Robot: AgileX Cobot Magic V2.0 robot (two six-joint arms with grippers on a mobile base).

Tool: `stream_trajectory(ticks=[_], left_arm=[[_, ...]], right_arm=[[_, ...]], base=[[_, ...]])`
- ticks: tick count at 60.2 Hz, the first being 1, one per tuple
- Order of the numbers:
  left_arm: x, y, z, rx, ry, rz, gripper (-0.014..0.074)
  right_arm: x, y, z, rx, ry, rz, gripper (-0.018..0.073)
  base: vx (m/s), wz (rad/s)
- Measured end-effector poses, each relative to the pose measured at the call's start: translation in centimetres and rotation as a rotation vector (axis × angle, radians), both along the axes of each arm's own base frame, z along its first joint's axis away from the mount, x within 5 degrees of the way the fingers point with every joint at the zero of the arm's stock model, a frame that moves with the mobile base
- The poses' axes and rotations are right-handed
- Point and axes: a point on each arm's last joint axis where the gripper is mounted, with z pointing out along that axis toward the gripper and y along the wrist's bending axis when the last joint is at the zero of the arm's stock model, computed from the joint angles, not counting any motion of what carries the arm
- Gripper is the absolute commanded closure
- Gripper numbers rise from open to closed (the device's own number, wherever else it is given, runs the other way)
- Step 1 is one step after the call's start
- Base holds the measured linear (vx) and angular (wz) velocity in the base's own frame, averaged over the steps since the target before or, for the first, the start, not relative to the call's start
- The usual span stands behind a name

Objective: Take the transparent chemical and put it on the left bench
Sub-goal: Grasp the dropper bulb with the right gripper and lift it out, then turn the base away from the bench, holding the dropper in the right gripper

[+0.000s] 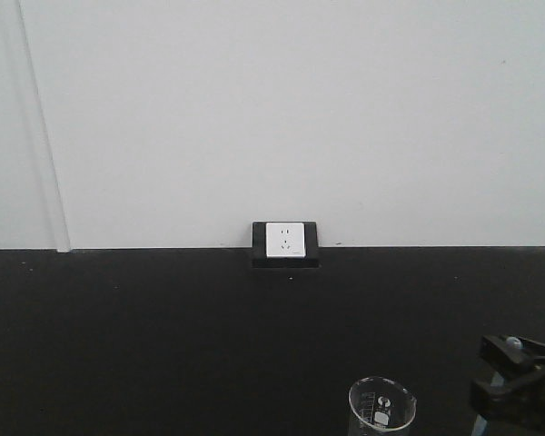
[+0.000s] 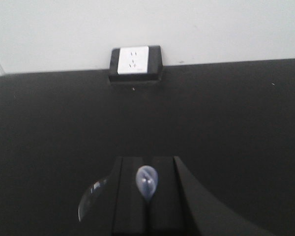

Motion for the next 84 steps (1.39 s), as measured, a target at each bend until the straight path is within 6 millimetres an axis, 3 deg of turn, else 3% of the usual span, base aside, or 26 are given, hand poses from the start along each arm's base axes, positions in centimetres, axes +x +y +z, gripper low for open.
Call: stream_trajectory(ticks=[14,30,43,84], left_arm=[[0.0,0.0,0.0,0.0,0.0,0.0,0.06],[0.0,0.0,0.0,0.0,0.0,0.0,0.06],[0.0,0.0,0.0,0.0,0.0,0.0,0.06],[0.0,0.0,0.0,0.0,0.0,0.0,0.06]], right_arm=[[-4.5,-1.4,1.8,-0.085,0.001,-0.008,0.0562],[-7.7,-2.3,3.3,-0.117,-0.083,-0.023,0.0562],[-8.6,-2.7,3.1,-0.13,-0.05,-0.035,0.0562],[-8.6,-2.7,2.9,-0.135,-0.029,-0.037,0.0562]], base=[[0.0,0.0],[0.0,0.0],[0.0,0.0],[-0.01,0.01]])
